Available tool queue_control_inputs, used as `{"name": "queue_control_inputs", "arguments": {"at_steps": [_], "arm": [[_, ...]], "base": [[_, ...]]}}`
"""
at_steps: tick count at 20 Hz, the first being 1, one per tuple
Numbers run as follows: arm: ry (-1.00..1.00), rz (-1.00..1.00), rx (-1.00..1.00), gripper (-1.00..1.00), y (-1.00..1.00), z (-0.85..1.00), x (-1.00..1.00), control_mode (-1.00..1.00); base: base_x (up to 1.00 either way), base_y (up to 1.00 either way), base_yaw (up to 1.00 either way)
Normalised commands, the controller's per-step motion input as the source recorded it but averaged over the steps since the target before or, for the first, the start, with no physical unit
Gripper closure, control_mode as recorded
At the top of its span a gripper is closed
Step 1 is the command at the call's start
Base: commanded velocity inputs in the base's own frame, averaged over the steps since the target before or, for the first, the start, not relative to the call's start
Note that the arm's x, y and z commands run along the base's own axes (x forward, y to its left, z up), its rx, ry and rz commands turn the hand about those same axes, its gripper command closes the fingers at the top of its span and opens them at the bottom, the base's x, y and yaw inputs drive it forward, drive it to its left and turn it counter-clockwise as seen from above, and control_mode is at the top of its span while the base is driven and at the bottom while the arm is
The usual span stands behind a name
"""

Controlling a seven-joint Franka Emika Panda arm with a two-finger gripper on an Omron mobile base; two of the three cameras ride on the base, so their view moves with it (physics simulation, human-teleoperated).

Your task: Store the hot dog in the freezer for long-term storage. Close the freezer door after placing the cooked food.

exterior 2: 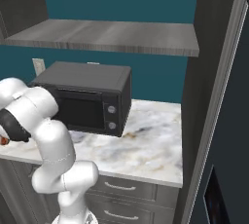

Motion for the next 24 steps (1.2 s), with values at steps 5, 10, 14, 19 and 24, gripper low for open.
{"name": "queue_control_inputs", "arguments": {"at_steps": [5, 10, 14, 19, 24], "arm": [[-0.01, 0.01, 0.02, 1.00, -1.00, 0.42, -0.75, -1.00], [0.01, 0.06, 0.02, 1.00, -1.00, 0.69, -0.11, -1.00], [0.07, 0.02, 0.04, 1.00, -1.00, 0.50, 0.00, -1.00], [0.14, 0.00, 0.00, 1.00, -1.00, 0.58, 0.01, -1.00], [0.23, -0.01, 0.00, 1.00, -1.00, 0.65, 0.00, -1.00]], "base": [[0.00, 0.00, 0.00], [0.00, 0.00, 0.00], [0.00, 0.00, 0.00], [0.00, 0.00, 0.00], [0.00, 0.00, 0.00]]}}
